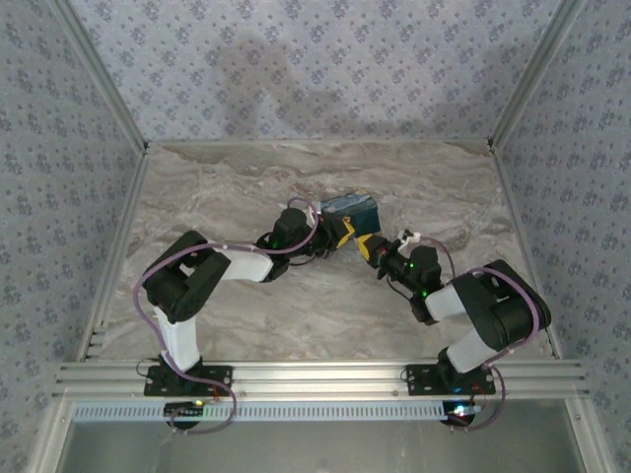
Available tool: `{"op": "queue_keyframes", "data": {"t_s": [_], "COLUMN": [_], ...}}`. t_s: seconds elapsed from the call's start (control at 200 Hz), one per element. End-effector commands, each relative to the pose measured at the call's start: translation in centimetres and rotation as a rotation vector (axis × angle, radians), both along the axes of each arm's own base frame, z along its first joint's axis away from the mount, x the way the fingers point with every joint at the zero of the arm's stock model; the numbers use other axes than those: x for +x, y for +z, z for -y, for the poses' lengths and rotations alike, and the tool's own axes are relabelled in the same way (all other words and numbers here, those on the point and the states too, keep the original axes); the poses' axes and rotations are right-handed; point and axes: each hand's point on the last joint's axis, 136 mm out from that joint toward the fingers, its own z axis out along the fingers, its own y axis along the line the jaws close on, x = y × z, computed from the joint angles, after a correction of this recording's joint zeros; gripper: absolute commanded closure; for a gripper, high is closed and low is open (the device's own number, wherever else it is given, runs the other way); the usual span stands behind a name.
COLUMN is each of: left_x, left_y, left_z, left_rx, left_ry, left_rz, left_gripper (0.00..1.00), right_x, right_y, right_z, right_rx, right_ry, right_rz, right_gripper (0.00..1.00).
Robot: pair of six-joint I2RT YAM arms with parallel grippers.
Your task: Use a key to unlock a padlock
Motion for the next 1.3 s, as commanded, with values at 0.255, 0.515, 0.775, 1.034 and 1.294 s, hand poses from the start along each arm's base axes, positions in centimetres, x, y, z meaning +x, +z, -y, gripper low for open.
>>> {"op": "queue_keyframes", "data": {"t_s": [0.255,0.515,0.775,1.034,1.294], "left_x": [-0.9,-0.9,-1.3,-2.7,-1.5], "left_y": [2.9,3.0,3.3,3.2,1.7], "left_z": [1.0,1.0,1.8,3.0,1.0], "left_rx": [-0.094,-0.103,-0.112,-0.115,-0.044], "left_ry": [-0.050,-0.049,-0.072,-0.117,-0.049], "left_rz": [0.071,0.071,0.076,0.073,0.068], "left_gripper": [0.99,0.99,1.00,1.00,1.00], "right_x": [0.4,0.2,1.0,2.4,1.1], "right_y": [-0.9,-1.9,-1.9,-0.3,-2.1], "right_z": [0.2,0.4,-0.1,-0.9,0.0], "right_rx": [0.034,0.047,-0.028,-0.089,-0.151], "right_ry": [-0.055,-0.086,-0.077,-0.085,-0.053], "right_rz": [-0.062,-0.116,-0.096,-0.051,-0.095], "right_gripper": [1.00,1.00,1.00,1.00,0.83]}}
